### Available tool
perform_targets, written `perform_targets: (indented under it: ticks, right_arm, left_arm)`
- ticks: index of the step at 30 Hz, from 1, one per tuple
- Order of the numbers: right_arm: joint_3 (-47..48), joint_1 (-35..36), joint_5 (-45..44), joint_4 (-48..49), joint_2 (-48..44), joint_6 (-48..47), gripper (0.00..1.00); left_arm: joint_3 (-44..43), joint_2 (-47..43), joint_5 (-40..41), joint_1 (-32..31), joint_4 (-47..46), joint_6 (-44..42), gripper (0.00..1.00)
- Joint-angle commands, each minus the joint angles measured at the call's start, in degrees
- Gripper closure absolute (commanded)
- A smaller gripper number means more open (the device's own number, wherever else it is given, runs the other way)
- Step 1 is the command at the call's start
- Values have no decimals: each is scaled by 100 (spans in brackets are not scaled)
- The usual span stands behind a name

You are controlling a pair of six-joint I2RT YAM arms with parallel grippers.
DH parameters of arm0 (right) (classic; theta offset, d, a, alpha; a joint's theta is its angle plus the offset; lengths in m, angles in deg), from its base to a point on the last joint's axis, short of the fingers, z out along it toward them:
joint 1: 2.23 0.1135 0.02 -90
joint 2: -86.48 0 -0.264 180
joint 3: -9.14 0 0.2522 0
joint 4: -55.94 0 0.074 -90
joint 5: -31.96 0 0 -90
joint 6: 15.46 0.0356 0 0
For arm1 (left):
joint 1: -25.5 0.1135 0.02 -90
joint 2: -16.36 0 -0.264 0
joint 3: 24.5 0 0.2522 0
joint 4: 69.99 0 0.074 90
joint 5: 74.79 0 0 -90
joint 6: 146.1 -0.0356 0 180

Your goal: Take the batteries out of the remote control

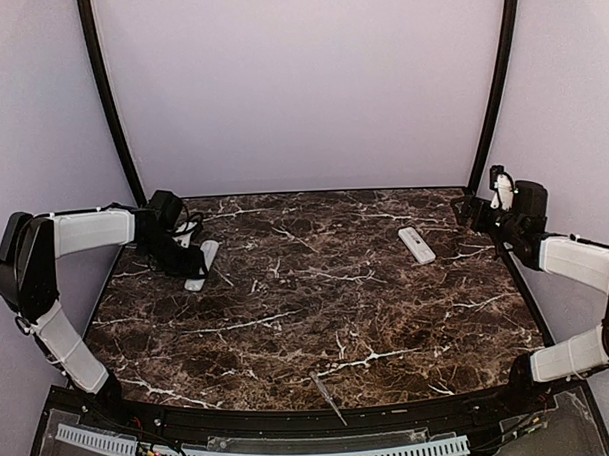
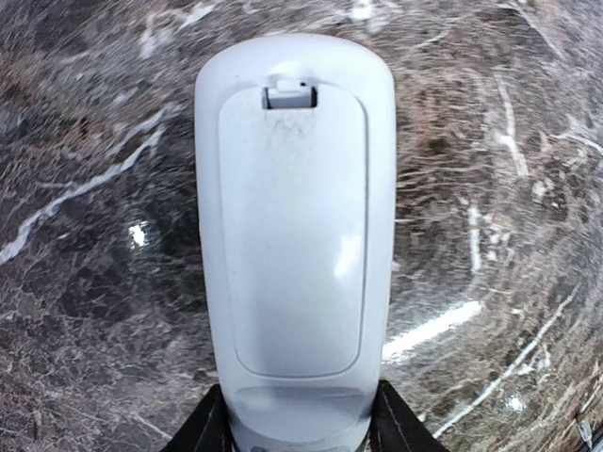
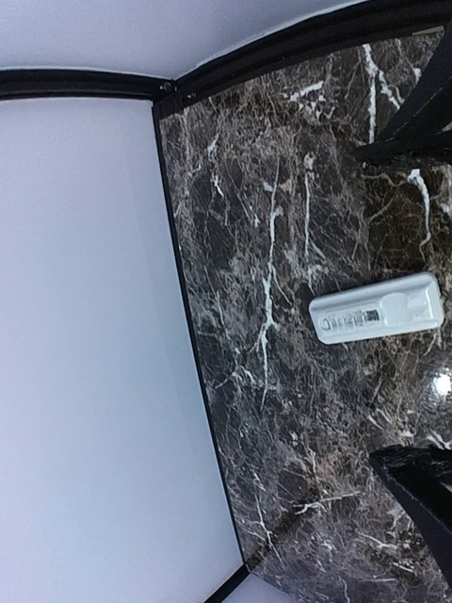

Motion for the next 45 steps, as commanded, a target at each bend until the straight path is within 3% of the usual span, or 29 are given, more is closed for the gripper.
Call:
perform_targets:
  ticks: [1,6,13,20,35,45]
  right_arm:
    - [882,525,394,-1185,61,280,2]
    - [1287,1398,961,-1633,180,1263,2]
    - [1581,2766,1026,-1229,860,2758,3]
    - [2379,3757,1254,-1089,2063,3292,5]
    - [3218,4472,1749,-985,3108,3690,16]
    - [3277,4564,1958,-963,3308,3821,39]
  left_arm:
    - [44,-402,-540,-428,-136,-305,70]
    - [-125,-508,-702,-1195,-231,-516,70]
    - [-256,-655,-765,-1996,-493,-851,71]
    - [-241,-726,-648,-2726,-724,-955,71]
    - [-88,-834,-360,-3157,-926,-956,71]
    - [-54,-875,-284,-3172,-990,-945,71]
